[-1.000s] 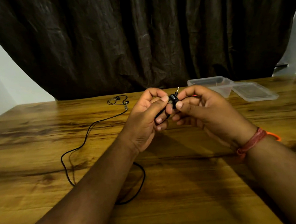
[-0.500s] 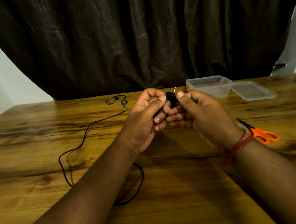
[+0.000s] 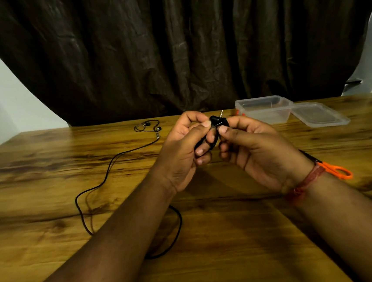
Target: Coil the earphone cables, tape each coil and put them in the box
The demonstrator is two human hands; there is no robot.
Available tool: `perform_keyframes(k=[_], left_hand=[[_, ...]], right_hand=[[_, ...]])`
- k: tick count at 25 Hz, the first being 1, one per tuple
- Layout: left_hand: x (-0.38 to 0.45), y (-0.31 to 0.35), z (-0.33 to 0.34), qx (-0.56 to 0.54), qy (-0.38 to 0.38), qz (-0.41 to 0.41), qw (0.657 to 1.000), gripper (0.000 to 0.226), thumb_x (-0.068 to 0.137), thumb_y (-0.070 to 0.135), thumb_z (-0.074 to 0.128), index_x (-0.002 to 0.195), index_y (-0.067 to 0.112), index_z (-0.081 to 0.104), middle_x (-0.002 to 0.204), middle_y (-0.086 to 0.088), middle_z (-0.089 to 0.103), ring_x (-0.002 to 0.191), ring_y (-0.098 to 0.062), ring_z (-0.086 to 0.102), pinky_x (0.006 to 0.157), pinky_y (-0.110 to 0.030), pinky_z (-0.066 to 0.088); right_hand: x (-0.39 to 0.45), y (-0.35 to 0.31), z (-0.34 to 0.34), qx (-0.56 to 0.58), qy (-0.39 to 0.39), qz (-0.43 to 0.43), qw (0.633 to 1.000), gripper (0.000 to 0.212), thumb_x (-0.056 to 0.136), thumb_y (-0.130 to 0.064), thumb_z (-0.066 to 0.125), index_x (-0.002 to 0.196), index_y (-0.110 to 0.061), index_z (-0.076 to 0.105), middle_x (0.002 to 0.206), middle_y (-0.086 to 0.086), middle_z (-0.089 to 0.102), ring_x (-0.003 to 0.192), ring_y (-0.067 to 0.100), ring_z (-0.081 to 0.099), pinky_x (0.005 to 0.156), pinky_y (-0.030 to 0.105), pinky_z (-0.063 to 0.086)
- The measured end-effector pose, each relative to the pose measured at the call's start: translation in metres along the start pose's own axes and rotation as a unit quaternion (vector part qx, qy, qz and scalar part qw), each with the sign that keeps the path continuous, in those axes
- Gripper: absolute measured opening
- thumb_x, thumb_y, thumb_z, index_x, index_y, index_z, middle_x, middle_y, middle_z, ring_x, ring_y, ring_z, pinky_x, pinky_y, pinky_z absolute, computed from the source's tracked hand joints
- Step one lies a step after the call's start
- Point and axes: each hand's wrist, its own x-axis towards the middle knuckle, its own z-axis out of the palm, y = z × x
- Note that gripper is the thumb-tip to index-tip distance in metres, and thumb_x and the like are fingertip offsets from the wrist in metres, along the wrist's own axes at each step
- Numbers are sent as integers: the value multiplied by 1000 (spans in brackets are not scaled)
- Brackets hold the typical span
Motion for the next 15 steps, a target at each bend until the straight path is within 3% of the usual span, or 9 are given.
perform_keyframes(k=[8,15], left_hand=[[-1,0,2,41,16,12,999,8,100,11,47,98,18,51,67,5,57,43,0,36,37,-13,30],[0,0,2,64,5,16,998,8,100,11,46,98,17,50,67,4,57,43,-1,33,36,-12,27]], right_hand=[[-1,0,0,21,-19,15,999,28,90,-8,59,117,-8,53,91,13,68,77,22,67,71,35,59],[-3,-2,-2,21,-47,45,998,28,85,-7,60,111,-11,53,84,9,67,67,18,65,60,29,56]])
